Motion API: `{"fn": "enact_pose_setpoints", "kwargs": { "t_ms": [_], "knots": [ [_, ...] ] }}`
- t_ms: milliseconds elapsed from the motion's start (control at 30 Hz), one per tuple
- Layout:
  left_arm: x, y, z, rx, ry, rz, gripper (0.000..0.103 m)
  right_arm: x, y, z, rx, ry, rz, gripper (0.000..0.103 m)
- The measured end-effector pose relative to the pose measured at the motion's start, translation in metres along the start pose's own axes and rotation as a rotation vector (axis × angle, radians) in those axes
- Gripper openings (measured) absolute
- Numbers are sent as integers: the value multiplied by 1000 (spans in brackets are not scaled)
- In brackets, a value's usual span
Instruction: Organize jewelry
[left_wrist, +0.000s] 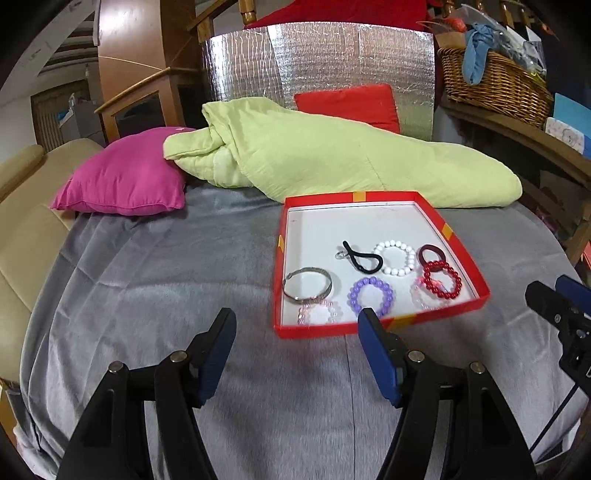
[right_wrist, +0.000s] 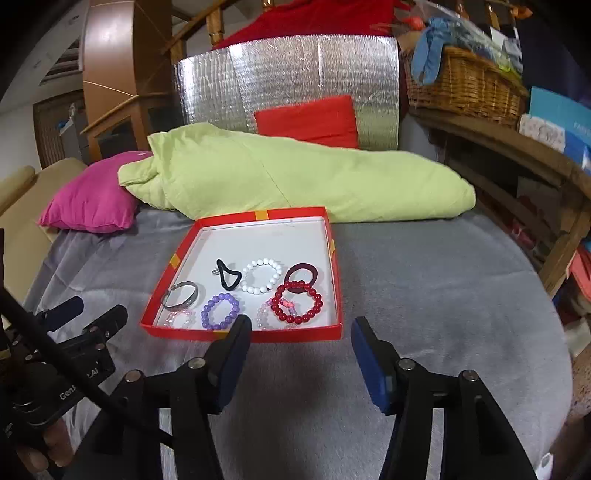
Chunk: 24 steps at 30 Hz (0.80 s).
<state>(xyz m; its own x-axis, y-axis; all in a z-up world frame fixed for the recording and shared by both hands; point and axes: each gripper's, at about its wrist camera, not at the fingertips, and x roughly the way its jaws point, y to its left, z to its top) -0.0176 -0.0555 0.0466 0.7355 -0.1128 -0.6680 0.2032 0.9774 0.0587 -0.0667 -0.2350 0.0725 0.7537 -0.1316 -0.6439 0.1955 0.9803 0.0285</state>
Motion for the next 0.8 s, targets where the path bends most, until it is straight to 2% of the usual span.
{"fn": "enact_pose_setpoints", "kwargs": {
  "t_ms": [133,233,367,800],
  "knots": [
    [-17,9,-15,-21,-6,7,69,-19,0,-8,-13,-29,-11,63],
    [-28,14,-29,-39,-4,21,69,-29,0,-15,0,-25,0,63],
    [-37,15,-43,-43,12,11,69,-39,9,-31,-44,-18,-12,63],
    [-46,13,-45,-35,-7,-4,69,-43,27,-37,-95,-23,-27,63]
  ]
}}
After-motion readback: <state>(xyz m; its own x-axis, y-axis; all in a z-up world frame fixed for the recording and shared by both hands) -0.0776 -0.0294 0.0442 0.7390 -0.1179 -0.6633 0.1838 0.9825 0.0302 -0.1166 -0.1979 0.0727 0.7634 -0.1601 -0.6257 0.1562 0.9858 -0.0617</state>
